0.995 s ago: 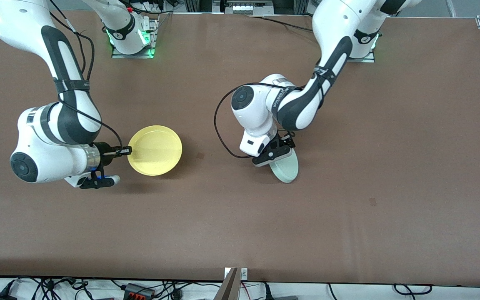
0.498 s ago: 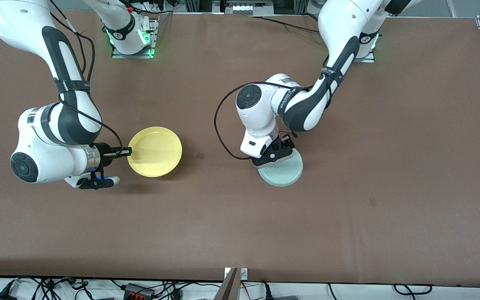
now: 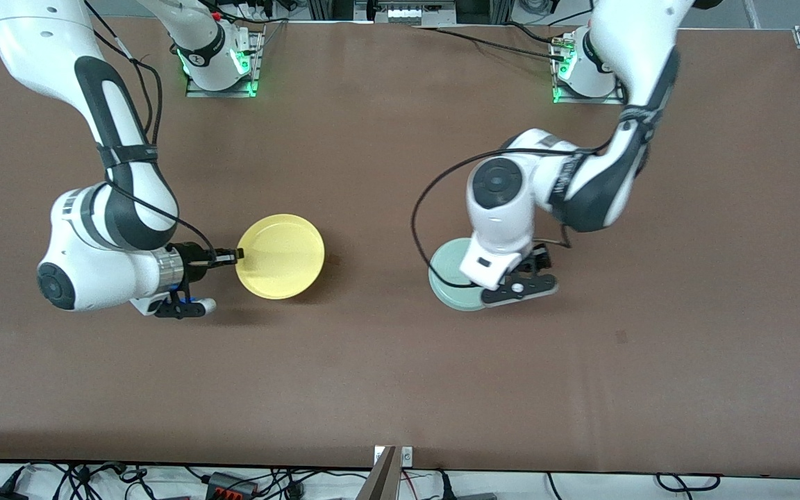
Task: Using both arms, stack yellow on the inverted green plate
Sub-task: 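Carry the yellow plate onto the green plate while the left gripper withdraws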
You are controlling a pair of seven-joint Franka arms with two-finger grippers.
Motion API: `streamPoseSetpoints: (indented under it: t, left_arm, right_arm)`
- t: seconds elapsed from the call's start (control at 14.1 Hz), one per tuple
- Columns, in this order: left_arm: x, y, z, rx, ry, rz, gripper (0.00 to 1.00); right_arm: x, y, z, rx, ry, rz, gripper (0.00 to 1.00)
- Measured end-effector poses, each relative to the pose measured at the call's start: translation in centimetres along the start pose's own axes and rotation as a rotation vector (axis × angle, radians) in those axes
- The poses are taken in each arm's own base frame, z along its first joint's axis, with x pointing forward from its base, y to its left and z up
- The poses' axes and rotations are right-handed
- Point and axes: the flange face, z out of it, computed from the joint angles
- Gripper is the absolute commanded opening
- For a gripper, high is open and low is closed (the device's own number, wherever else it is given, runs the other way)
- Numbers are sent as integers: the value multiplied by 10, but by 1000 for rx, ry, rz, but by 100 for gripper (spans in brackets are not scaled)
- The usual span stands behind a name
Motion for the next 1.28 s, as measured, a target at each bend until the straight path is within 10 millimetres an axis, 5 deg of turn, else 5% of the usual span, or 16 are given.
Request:
streamPoseSetpoints:
  t: [0.28,0.71,0.92,1.28]
  left_arm:
    - [10,-87,-51,-99,-74,130,100]
    - [-30,-221,-106,-137,-84,275,100]
    - [-32,-258,-121,-173,-102,293,100]
    - [-18,-288,-135,-189,-93,283,100]
  right_arm:
    - [9,-44,37,74,11,84,0]
    - [11,-154,107,125,54,185,0]
    - [21,-201,137,134,76,233,0]
    - [17,-269,185,158,128,300,0]
